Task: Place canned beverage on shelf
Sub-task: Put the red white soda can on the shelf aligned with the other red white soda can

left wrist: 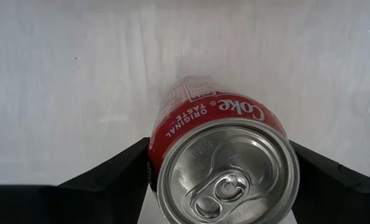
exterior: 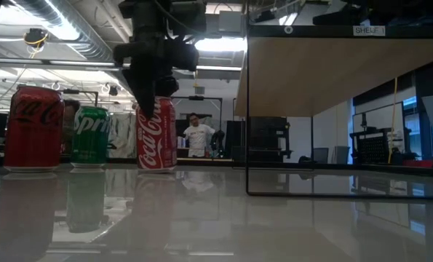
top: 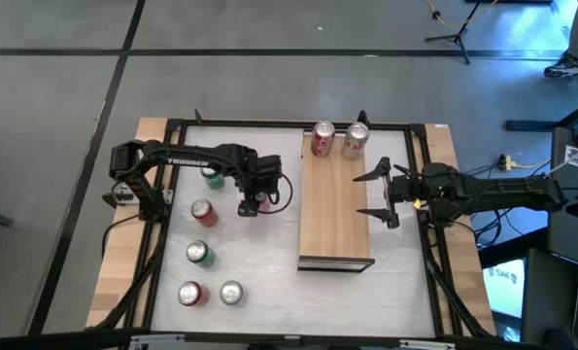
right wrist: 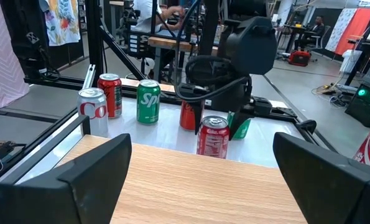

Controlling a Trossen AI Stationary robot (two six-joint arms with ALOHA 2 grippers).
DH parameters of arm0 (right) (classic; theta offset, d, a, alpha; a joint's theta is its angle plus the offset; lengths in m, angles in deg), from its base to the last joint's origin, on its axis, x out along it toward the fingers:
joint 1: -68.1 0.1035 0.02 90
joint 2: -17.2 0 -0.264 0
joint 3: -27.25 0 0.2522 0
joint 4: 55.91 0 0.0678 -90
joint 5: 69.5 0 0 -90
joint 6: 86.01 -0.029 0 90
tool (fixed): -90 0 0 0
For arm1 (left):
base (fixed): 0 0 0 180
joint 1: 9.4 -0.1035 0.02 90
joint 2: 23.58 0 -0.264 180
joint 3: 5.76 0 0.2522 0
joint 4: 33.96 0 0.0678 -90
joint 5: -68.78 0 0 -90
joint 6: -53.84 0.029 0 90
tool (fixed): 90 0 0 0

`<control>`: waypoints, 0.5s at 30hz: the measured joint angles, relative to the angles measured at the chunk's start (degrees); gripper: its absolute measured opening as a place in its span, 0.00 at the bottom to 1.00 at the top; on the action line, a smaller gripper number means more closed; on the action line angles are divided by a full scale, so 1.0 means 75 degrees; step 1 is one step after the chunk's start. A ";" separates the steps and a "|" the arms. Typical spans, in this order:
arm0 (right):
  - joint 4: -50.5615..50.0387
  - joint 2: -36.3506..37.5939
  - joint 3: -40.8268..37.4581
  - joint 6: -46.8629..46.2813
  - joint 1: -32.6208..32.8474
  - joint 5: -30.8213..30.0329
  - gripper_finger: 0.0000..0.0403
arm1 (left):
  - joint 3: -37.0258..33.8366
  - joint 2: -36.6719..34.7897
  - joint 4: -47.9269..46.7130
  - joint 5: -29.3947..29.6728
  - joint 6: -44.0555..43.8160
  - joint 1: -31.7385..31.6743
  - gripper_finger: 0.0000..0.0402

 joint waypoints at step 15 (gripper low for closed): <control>0.0000 0.0000 0.0000 -0.0003 0.0000 0.0000 0.96 | -0.0009 0.0006 0.0090 0.0085 0.0003 -0.0006 0.80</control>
